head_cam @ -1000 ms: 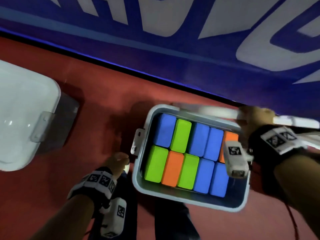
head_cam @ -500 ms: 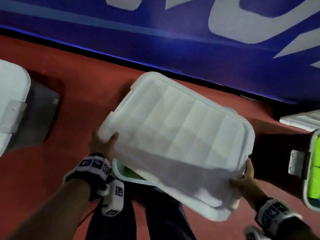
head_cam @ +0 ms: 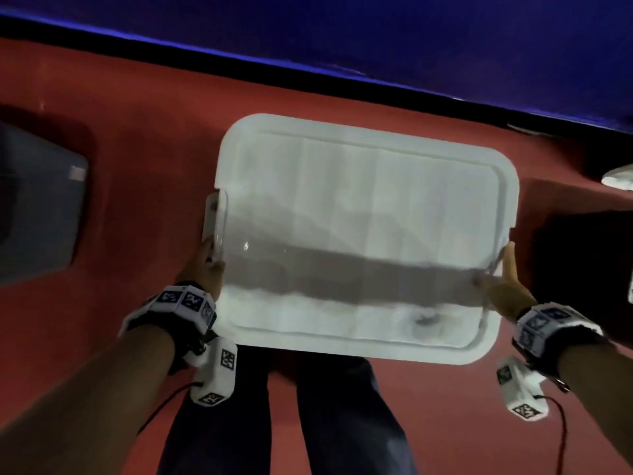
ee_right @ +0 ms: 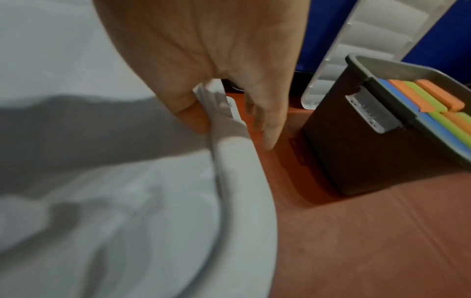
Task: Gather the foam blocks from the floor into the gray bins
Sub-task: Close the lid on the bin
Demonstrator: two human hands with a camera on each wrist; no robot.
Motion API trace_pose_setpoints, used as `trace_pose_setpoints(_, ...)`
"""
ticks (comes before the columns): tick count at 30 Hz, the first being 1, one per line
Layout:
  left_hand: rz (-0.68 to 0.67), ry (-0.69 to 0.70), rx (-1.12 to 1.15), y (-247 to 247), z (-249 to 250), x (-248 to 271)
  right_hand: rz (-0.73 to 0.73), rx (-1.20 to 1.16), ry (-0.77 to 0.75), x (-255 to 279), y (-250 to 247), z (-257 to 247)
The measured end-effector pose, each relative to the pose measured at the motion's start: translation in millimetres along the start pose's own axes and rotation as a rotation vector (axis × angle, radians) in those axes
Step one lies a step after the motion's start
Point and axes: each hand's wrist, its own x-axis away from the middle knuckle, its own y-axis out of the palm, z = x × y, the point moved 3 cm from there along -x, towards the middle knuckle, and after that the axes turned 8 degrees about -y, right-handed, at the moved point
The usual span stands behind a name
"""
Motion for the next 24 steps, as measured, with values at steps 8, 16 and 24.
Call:
trace_pose_setpoints(8, 0.087, -0.02, 0.185, 0, 9, -7, 0.083, -0.421, 0.068, -25, 6, 12)
trace_pose_setpoints(16, -0.246, -0.204, 0.261, -3, 8, -60, 0.006, -0.455, 0.165, -48, 1, 47)
trace_pose_setpoints(24, -0.052, -0.103, 0.223, -5, -2, -41, 0.207, -0.269, 0.1, -18, 0, 31)
